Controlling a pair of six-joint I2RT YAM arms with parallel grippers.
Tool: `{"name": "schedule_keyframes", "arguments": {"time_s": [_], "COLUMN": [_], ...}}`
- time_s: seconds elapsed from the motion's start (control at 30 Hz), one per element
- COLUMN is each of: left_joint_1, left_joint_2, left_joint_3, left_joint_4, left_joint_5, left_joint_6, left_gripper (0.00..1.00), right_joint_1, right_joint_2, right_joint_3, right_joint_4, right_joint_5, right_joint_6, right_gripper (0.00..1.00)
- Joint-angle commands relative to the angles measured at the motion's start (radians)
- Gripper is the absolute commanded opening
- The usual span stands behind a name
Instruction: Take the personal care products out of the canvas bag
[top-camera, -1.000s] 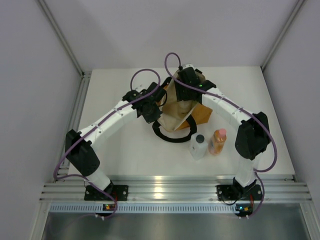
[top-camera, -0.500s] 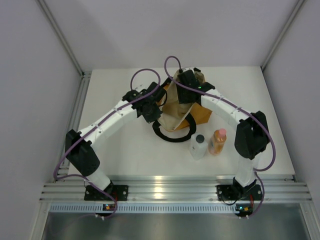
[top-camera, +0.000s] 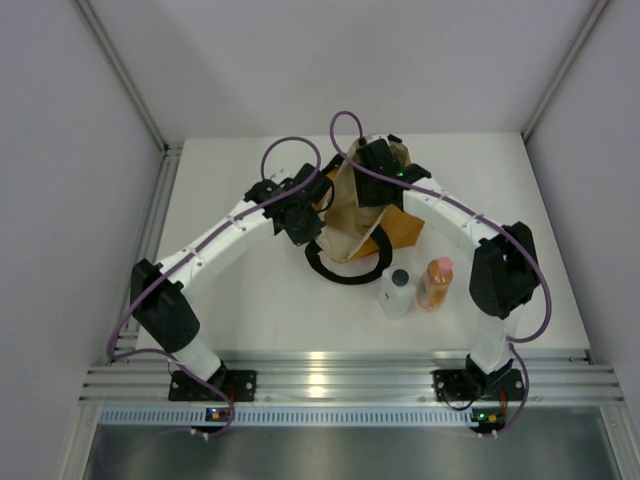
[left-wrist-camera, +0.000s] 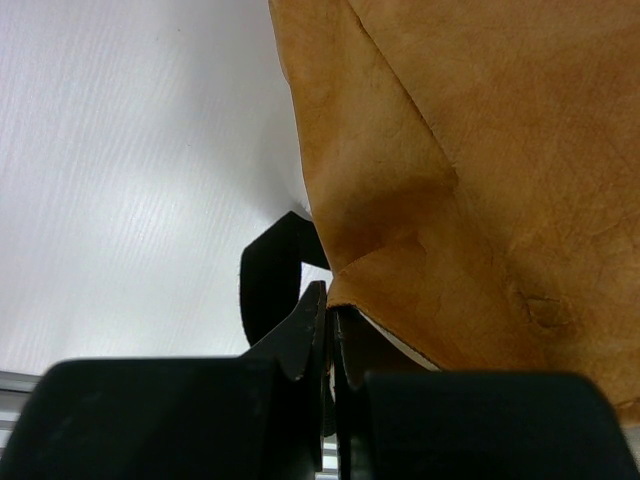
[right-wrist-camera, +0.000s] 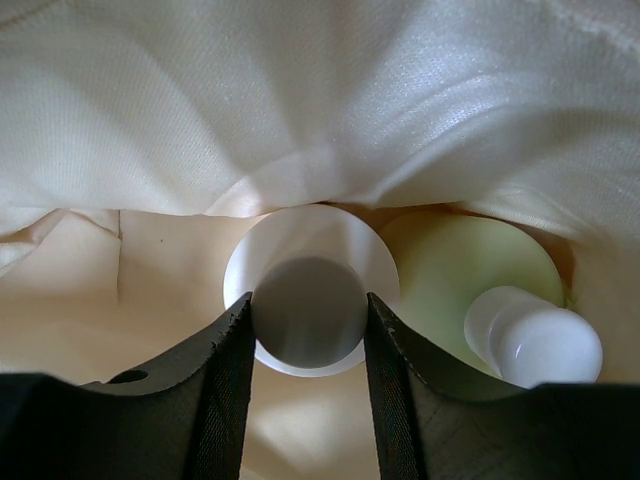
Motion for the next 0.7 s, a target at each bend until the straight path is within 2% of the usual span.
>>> {"name": "schedule_keyframes", "arguments": {"time_s": [0.0, 0.67], "left_joint_1": [0.006, 0.009], "left_joint_2": [0.007, 0.021], "left_joint_3": [0.033, 0.049], "left_joint_4": [-0.01, -0.011], "left_joint_5": [0.011, 0.01], "left_joint_6": [0.014, 0.001], "left_gripper": [0.0, 0.0], "right_joint_1": [-0.018, 0.055], "right_joint_2": [-0.004, -0.162], "right_joint_3": [0.004, 0.033], "right_joint_4": [-0.005, 0.065], "right_joint_5": [-0.04, -0.093], "right_joint_6": [0.007, -0.091], "right_gripper": [0.0, 0.0]}}
